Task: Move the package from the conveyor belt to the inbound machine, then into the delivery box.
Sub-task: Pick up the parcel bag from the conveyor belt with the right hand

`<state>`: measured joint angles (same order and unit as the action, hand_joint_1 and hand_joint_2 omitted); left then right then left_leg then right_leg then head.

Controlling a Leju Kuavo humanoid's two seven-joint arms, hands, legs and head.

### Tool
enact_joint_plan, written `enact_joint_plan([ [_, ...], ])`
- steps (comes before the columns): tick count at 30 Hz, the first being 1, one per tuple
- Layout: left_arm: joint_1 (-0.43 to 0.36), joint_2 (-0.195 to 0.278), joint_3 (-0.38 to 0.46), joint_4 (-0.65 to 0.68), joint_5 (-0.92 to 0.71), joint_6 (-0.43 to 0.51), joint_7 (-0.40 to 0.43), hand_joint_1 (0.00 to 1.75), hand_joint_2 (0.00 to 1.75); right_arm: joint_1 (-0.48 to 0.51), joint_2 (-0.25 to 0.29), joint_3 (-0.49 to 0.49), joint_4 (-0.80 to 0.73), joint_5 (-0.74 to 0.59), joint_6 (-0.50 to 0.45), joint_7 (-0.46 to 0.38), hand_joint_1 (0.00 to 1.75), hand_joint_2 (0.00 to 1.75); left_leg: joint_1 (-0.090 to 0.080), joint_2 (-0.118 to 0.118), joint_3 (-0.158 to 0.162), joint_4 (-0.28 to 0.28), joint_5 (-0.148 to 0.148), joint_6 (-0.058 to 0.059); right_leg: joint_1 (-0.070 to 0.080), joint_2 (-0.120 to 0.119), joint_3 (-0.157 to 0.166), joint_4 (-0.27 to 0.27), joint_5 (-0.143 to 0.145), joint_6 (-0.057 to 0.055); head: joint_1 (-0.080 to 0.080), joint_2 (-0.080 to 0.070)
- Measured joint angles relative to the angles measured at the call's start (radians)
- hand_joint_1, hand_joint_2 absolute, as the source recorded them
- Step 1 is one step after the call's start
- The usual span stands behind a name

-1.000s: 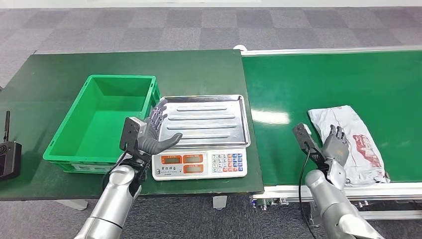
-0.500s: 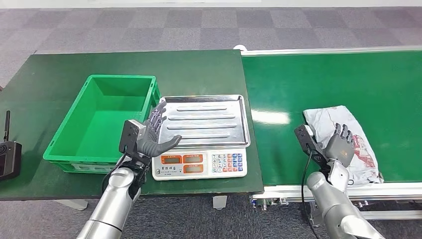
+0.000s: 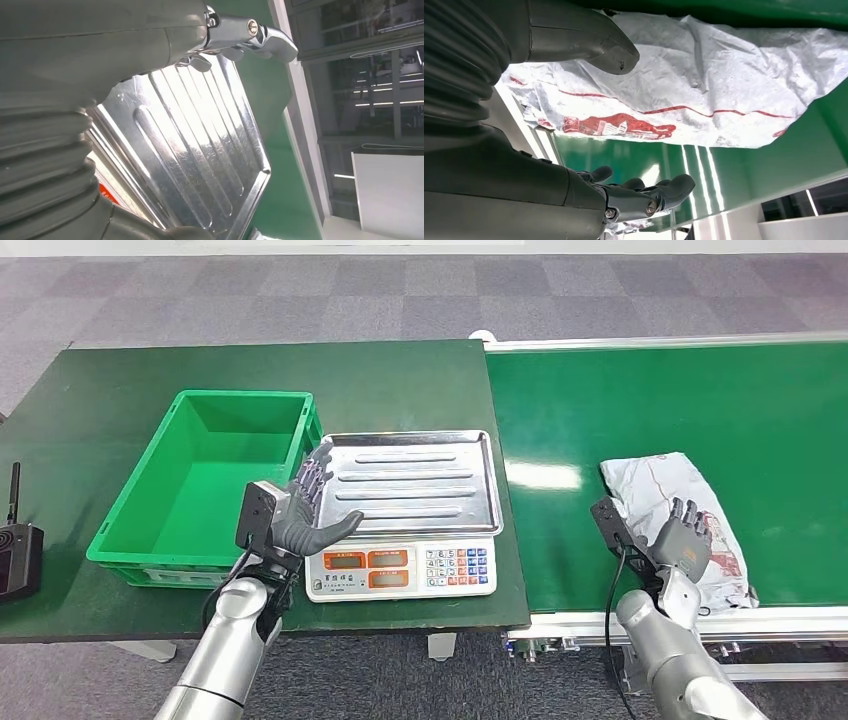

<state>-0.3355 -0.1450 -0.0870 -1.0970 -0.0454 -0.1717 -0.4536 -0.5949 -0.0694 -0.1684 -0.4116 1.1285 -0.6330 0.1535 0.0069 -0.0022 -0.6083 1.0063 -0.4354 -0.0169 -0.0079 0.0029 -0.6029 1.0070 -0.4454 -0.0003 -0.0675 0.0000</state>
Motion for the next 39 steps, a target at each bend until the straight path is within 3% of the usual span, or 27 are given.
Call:
enact_joint_plan([
  [31,0.092,0.007,0.000,-0.171,-0.030,-0.024,0.045,0.00,1.75,0.057,0.030,-0.127,0.081,-0.067,0.223,0.048,0.00,1.75,0.000,0.000,0.002,0.000,-0.001,0.002,0.000,-0.002,0.004,0.000,-0.002,0.001,0.000,0.000],
  [35,0.099,0.011,0.000,-0.183,-0.030,-0.025,0.048,0.00,1.75,0.057,0.035,-0.143,0.081,-0.080,0.224,0.026,1.75,1.75,0.000,-0.001,0.003,0.000,-0.001,0.002,0.000,-0.003,0.005,0.000,-0.002,0.002,0.000,0.000],
  [39,0.102,0.014,0.000,-0.184,-0.030,-0.025,0.049,0.00,1.75,0.055,0.038,-0.167,0.081,-0.095,0.217,-0.011,1.75,1.75,0.000,-0.001,0.003,0.001,-0.001,0.002,0.000,-0.003,0.005,0.000,-0.001,0.002,0.000,0.000],
])
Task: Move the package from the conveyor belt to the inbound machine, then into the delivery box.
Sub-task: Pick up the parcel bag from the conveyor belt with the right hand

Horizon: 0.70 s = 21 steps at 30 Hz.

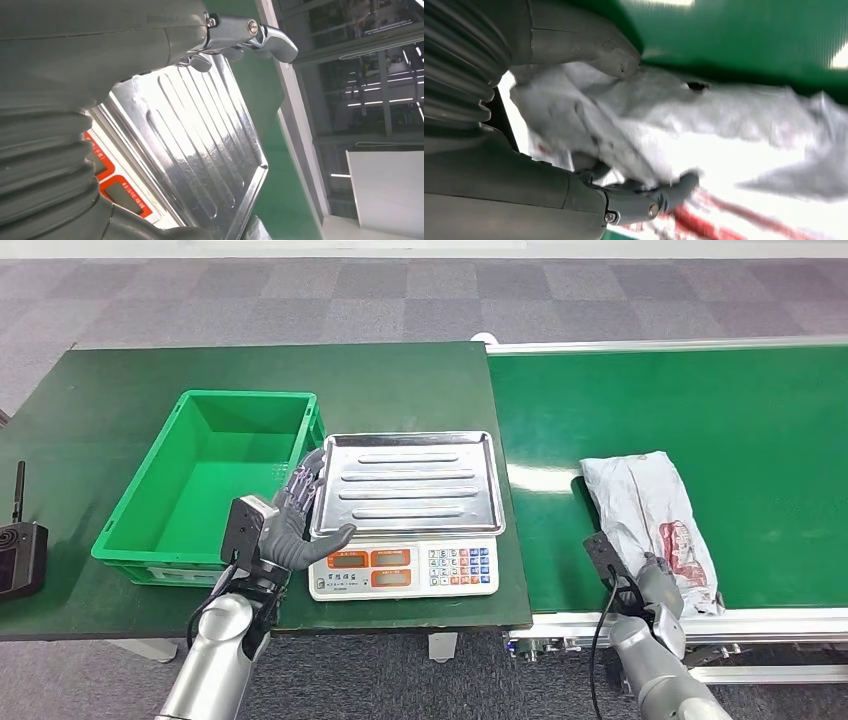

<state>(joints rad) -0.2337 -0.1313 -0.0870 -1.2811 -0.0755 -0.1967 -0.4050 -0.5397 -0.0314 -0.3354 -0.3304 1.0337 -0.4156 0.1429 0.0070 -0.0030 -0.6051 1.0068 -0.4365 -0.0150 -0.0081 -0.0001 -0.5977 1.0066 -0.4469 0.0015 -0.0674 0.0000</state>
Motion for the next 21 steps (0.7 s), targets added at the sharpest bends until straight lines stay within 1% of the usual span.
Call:
enact_joint_plan([
  [4,0.000,0.003,0.000,0.003,0.000,0.000,-0.002,0.00,1.75,-0.006,0.000,-0.015,0.000,0.007,-0.025,-0.011,1.75,1.75,0.000,0.000,0.000,0.001,0.000,0.000,0.000,0.000,0.000,0.000,0.000,0.000,0.000,0.000],
  [13,-0.001,0.005,0.000,0.011,0.000,0.002,-0.007,0.00,1.75,-0.013,0.000,-0.017,0.000,0.062,-0.076,0.012,1.75,1.75,0.000,0.000,0.000,0.000,0.000,0.000,0.001,0.000,0.000,0.000,0.000,0.000,0.000,0.000],
  [17,-0.005,0.005,0.000,0.014,0.000,0.004,-0.007,0.00,1.75,-0.011,0.000,-0.017,0.000,0.067,-0.099,-0.001,1.75,1.75,0.000,0.000,0.000,0.000,0.000,0.000,0.001,0.000,-0.001,0.000,0.000,0.000,0.000,0.000],
  [21,-0.009,0.005,0.000,0.014,-0.001,0.007,-0.007,0.00,1.75,-0.005,0.003,-0.017,0.000,0.083,-0.155,-0.035,1.75,1.75,0.000,0.000,-0.001,0.000,0.000,0.000,0.000,0.000,-0.001,0.000,0.000,0.000,0.000,0.000],
])
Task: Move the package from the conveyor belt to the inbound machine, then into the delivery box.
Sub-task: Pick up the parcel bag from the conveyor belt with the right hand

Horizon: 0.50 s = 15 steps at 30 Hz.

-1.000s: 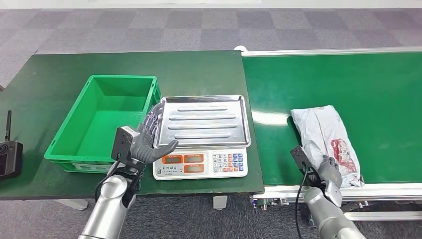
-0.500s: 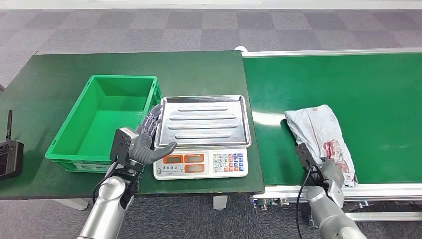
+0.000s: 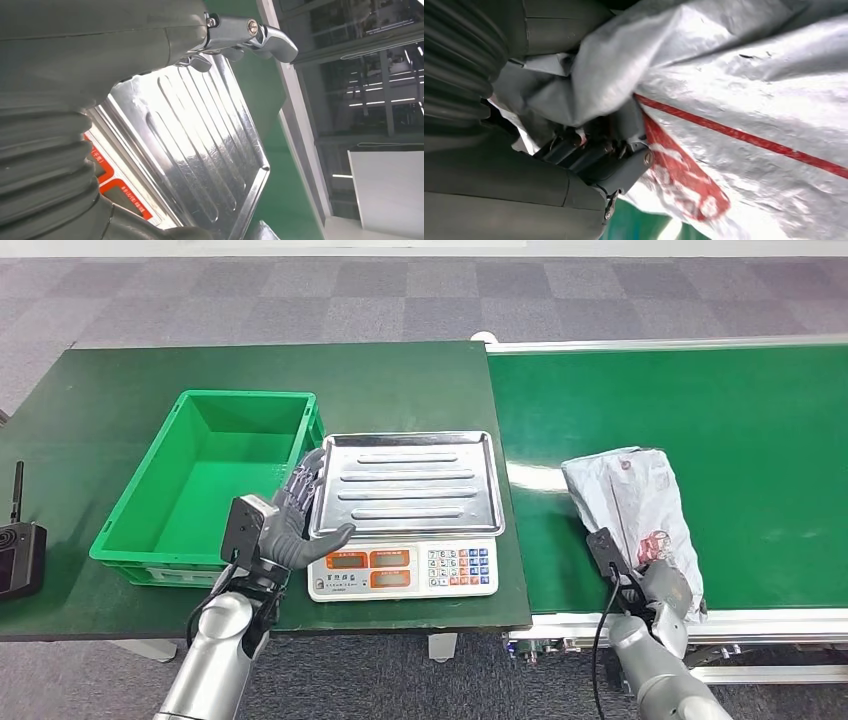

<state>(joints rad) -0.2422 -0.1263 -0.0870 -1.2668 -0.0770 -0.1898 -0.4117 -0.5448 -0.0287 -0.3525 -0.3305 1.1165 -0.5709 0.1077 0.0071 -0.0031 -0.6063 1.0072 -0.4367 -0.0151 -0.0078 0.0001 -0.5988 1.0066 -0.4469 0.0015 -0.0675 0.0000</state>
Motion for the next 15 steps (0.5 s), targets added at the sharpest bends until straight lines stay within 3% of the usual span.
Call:
enact_joint_plan([
  [7,-0.002,-0.002,0.000,0.010,-0.015,0.003,-0.009,0.00,1.75,-0.003,0.011,0.008,-0.046,0.036,-0.109,-0.128,1.75,1.75,0.000,0.000,-0.001,0.000,0.000,0.000,0.000,0.000,-0.001,0.000,0.000,0.000,0.000,0.000],
  [15,-0.006,-0.002,0.001,0.029,-0.023,0.003,-0.037,0.00,1.75,-0.017,0.036,0.090,-0.239,0.063,-0.089,-0.172,1.75,1.75,0.000,0.000,-0.001,0.000,0.000,0.000,0.000,0.001,-0.001,0.000,0.000,0.000,0.000,0.000],
])
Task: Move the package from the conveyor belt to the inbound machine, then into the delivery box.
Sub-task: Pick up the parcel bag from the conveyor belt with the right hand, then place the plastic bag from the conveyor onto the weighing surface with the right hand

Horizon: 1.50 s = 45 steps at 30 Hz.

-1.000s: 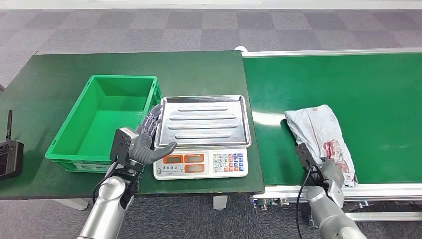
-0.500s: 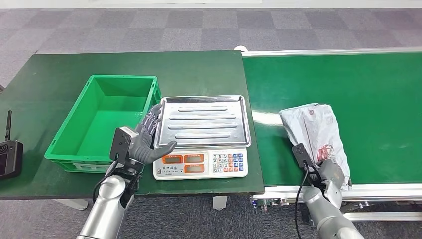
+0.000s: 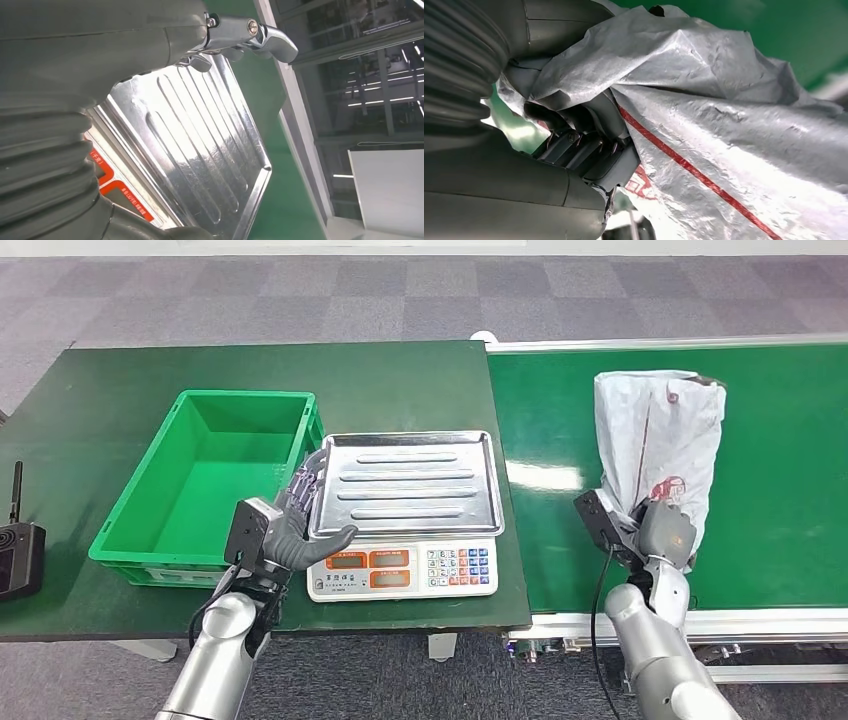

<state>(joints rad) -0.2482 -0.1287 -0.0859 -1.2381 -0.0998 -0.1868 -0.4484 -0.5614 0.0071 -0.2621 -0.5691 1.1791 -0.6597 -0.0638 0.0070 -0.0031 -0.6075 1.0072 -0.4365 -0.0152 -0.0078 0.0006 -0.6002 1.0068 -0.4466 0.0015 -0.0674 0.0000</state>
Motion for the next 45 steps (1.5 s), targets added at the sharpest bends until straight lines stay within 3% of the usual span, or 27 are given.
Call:
enact_joint_plan([
  [6,-0.001,0.002,0.008,0.020,0.003,0.002,-0.022,0.00,1.75,-0.015,0.007,0.097,-0.120,0.001,0.047,-0.006,1.75,1.75,0.000,0.000,0.000,0.000,0.000,0.000,0.000,0.000,-0.001,0.000,0.000,0.000,0.000,0.000],
  [13,-0.001,0.006,0.010,0.038,0.006,0.016,-0.038,0.00,1.75,-0.043,0.016,0.179,-0.157,-0.016,0.090,-0.035,1.75,1.75,0.000,0.000,-0.001,0.000,0.000,0.000,0.000,0.000,-0.001,0.000,0.000,0.000,0.000,0.000],
  [19,-0.012,0.007,0.016,0.042,0.004,0.049,-0.056,0.00,1.75,-0.114,0.088,0.334,-0.152,-0.081,0.141,-0.100,1.75,1.75,0.001,0.003,-0.001,0.000,0.001,-0.002,0.001,0.003,-0.003,0.000,0.001,-0.001,0.000,0.000],
  [27,-0.023,0.007,0.017,0.033,0.003,0.061,-0.068,0.00,1.75,-0.157,0.197,0.575,-0.163,-0.163,0.189,-0.102,1.75,1.75,0.003,0.002,-0.001,-0.001,0.001,-0.002,0.003,0.003,-0.003,0.001,0.000,-0.002,0.000,0.000],
  [32,-0.030,0.007,0.017,0.024,0.003,0.070,-0.069,0.00,1.75,-0.149,0.222,0.701,-0.220,-0.236,0.218,-0.079,1.75,1.75,0.003,0.002,-0.001,-0.001,0.001,-0.002,0.002,0.003,-0.003,0.001,0.000,-0.002,0.000,0.000],
  [38,-0.032,0.007,0.017,0.017,0.003,0.074,-0.069,0.00,1.75,-0.138,0.223,0.782,-0.265,-0.281,0.222,-0.065,1.75,1.75,0.002,0.002,-0.001,0.000,0.001,-0.002,0.002,0.003,-0.003,0.000,0.000,-0.002,0.000,0.000],
  [42,-0.033,0.007,0.017,0.017,0.003,0.074,-0.070,0.00,1.75,-0.136,0.220,0.803,-0.274,-0.296,0.217,-0.054,0.04,1.75,0.002,0.002,-0.001,0.000,0.001,-0.002,0.002,0.003,-0.003,0.000,0.000,-0.002,0.000,0.000],
  [45,-0.036,0.007,0.017,0.017,0.002,0.075,-0.070,0.00,1.75,-0.136,0.213,0.808,-0.275,-0.331,0.206,-0.046,0.00,1.75,0.002,0.002,-0.001,0.000,0.001,-0.002,0.002,0.003,-0.003,0.000,0.000,-0.002,0.000,0.000],
])
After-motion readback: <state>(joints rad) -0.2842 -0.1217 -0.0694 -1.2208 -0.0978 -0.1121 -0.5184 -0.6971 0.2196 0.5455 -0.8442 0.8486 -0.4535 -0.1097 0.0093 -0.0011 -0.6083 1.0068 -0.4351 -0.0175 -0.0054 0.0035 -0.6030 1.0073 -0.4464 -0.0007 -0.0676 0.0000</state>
